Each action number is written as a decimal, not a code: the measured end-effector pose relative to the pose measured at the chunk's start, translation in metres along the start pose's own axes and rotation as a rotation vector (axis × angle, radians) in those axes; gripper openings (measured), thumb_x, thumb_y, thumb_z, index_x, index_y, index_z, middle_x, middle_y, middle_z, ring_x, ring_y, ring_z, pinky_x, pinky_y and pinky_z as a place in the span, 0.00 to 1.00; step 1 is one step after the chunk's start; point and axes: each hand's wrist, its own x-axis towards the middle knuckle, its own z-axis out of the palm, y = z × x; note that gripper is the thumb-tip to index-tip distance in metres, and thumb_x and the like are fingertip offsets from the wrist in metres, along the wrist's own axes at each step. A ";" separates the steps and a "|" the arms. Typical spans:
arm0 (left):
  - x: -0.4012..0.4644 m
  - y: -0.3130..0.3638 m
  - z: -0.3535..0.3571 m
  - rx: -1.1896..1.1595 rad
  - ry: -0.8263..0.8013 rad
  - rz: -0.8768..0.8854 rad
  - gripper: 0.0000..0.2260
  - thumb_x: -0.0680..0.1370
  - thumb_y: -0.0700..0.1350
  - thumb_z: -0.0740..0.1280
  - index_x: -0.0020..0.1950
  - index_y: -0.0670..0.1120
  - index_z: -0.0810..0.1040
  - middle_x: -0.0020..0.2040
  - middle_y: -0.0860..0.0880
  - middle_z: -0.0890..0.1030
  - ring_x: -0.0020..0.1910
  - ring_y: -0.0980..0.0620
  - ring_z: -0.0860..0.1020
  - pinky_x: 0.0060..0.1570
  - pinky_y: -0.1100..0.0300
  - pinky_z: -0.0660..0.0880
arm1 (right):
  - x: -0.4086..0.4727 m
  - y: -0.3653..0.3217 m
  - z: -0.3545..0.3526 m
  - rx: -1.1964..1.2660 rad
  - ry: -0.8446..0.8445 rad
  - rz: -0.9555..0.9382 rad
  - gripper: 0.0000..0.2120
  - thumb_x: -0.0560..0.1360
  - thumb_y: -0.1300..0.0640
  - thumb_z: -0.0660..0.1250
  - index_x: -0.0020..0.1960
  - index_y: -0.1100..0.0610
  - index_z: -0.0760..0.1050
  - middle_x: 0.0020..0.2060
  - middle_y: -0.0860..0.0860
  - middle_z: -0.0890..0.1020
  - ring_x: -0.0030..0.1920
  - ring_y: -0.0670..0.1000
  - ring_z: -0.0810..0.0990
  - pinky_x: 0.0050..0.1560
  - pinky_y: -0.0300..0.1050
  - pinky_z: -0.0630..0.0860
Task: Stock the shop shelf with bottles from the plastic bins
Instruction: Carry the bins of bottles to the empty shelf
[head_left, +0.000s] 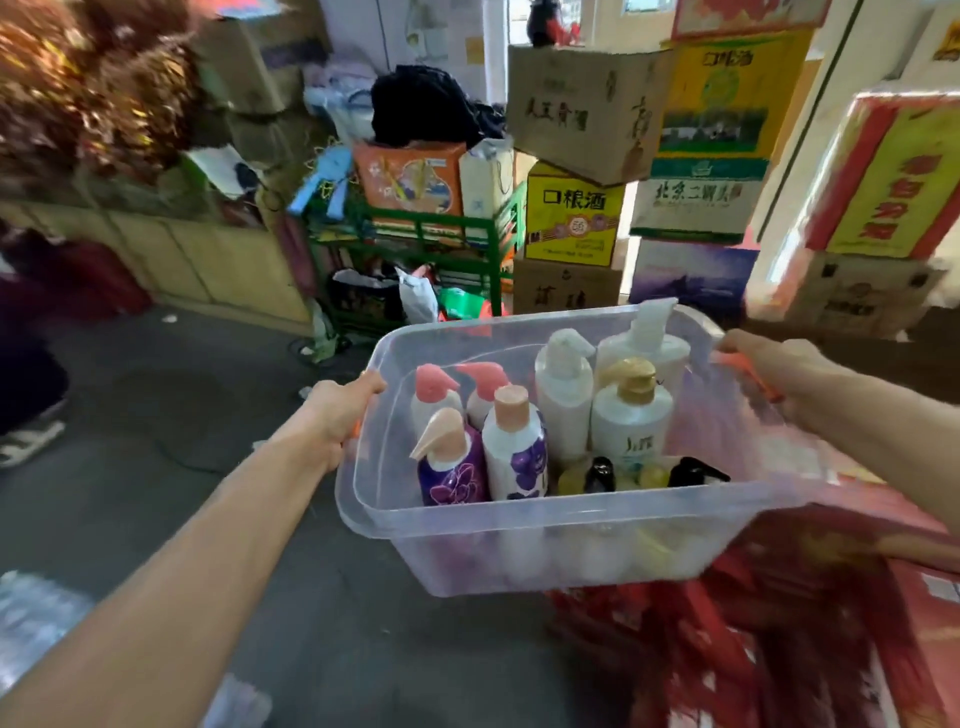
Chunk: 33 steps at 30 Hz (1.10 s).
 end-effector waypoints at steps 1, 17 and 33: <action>0.006 -0.008 -0.017 -0.012 0.021 -0.014 0.13 0.77 0.47 0.67 0.49 0.36 0.78 0.33 0.43 0.78 0.26 0.49 0.75 0.24 0.63 0.71 | -0.003 -0.002 0.021 -0.006 -0.010 -0.008 0.17 0.74 0.52 0.70 0.56 0.62 0.76 0.35 0.55 0.76 0.26 0.50 0.74 0.23 0.38 0.67; 0.138 -0.092 -0.204 -0.099 0.371 -0.321 0.13 0.78 0.52 0.65 0.43 0.42 0.79 0.34 0.46 0.78 0.31 0.49 0.76 0.30 0.59 0.71 | 0.041 -0.072 0.360 -0.223 -0.361 -0.010 0.20 0.71 0.48 0.71 0.52 0.62 0.75 0.36 0.57 0.76 0.35 0.57 0.76 0.36 0.47 0.74; 0.295 -0.133 -0.374 -0.371 0.836 -0.462 0.11 0.73 0.50 0.69 0.35 0.48 0.72 0.33 0.46 0.70 0.29 0.50 0.66 0.26 0.64 0.62 | 0.064 -0.203 0.744 -0.453 -0.740 -0.221 0.27 0.66 0.40 0.69 0.55 0.59 0.73 0.40 0.57 0.74 0.32 0.56 0.71 0.29 0.44 0.67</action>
